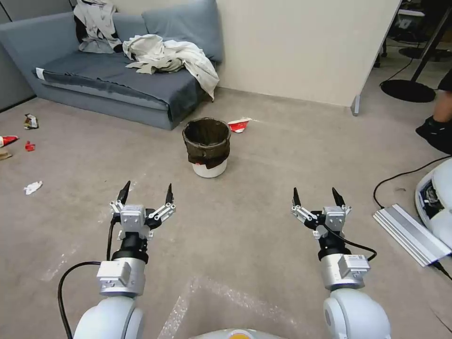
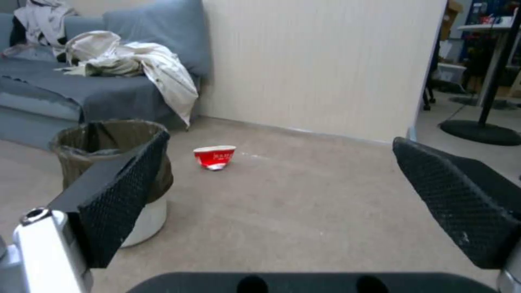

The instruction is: Pick up the trash can from the floor.

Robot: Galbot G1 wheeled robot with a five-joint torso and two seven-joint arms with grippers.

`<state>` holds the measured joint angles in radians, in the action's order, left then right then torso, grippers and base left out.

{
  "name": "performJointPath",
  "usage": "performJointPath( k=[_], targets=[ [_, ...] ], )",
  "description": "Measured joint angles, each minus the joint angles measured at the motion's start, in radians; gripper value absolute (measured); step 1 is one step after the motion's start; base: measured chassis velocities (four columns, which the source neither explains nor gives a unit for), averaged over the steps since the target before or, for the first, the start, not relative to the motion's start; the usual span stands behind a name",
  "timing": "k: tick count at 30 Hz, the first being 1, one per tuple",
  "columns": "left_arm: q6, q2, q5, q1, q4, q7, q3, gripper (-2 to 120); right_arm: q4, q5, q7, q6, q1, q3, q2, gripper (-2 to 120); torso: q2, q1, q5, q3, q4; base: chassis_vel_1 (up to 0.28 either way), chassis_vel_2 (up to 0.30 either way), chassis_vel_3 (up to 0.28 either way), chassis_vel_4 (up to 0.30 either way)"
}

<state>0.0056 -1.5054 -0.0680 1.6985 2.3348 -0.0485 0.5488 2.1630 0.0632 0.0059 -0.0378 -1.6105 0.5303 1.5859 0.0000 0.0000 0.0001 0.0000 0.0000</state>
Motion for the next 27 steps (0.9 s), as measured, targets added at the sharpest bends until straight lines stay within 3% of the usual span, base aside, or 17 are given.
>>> performJointPath(
  k=[27],
  targets=[
    [0.002,0.004,0.004,-0.003,0.002,-0.008,0.007,100,-0.009,0.010,0.000,-0.013,0.001,-0.009,0.005,100,0.000,0.000,0.0002,0.000,0.0001,-0.141,0.144,0.145,-0.145]
  ],
)
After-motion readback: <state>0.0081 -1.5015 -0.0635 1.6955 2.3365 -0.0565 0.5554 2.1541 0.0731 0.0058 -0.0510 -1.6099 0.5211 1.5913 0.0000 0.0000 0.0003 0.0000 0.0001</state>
